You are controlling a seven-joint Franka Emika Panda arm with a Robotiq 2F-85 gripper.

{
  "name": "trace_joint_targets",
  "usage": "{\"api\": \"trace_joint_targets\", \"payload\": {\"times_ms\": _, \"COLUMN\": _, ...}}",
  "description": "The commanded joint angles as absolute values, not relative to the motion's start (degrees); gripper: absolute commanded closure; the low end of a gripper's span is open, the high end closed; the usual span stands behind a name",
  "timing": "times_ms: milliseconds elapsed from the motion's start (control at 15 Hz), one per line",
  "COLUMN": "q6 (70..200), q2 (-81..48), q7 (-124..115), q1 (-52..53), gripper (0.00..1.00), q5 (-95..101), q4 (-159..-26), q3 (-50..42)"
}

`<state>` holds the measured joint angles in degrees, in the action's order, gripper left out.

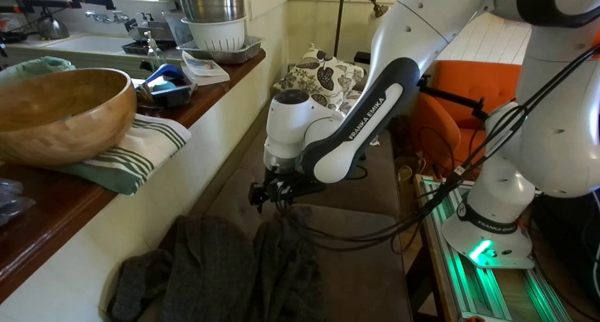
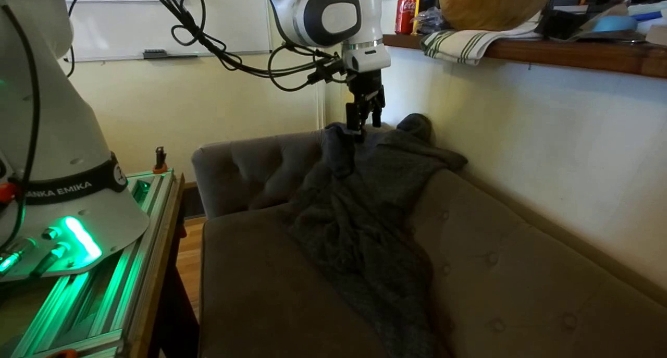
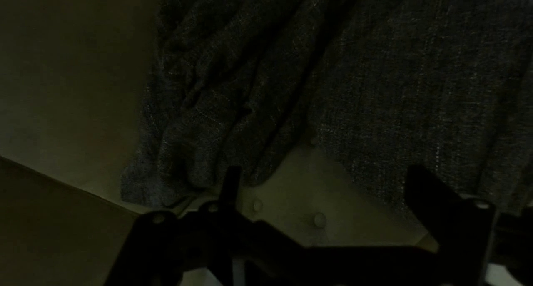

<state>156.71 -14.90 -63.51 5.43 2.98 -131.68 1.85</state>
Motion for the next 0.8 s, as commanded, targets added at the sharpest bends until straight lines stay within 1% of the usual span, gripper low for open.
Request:
{"api": "trace_joint_targets", "payload": {"times_ms": 0, "q6": 156.47, "q2": -14.85, "q7": -62.6, "q1": 6.87, "gripper": 0.0, "q5": 1.95, "q4": -131.43, "q3": 0.38}}
{"api": "trace_joint_targets", "payload": {"times_ms": 133, "q6": 156.42, "q2": -14.84, "q7": -62.6, "q1": 6.85, "gripper": 0.0, "q5": 2.02, "q4": -131.27, "q3": 0.28}}
{"api": "trace_joint_targets", "payload": {"times_ms": 200, "q6": 162.77, "q2": -17.42, "q7": -60.76, "q1": 6.08, "gripper": 0.0, "q5": 0.12, "q4": -130.42, "q3": 1.23}}
{"api": "trace_joint_targets", "payload": {"times_ms": 400, "q6": 168.86, "q2": -24.52, "q7": -58.65, "q1": 7.06, "gripper": 0.0, "q5": -1.27, "q4": -124.34, "q3": 1.93}}
{"api": "trace_joint_targets", "payload": {"times_ms": 667, "q6": 170.26, "q2": -33.27, "q7": -47.37, "q1": 5.52, "gripper": 0.0, "q5": -6.53, "q4": -114.52, "q3": 7.36}}
{"api": "trace_joint_targets", "payload": {"times_ms": 733, "q6": 169.89, "q2": -35.32, "q7": -43.2, "q1": 4.1, "gripper": 0.0, "q5": -8.05, "q4": -111.59, "q3": 9.96}}
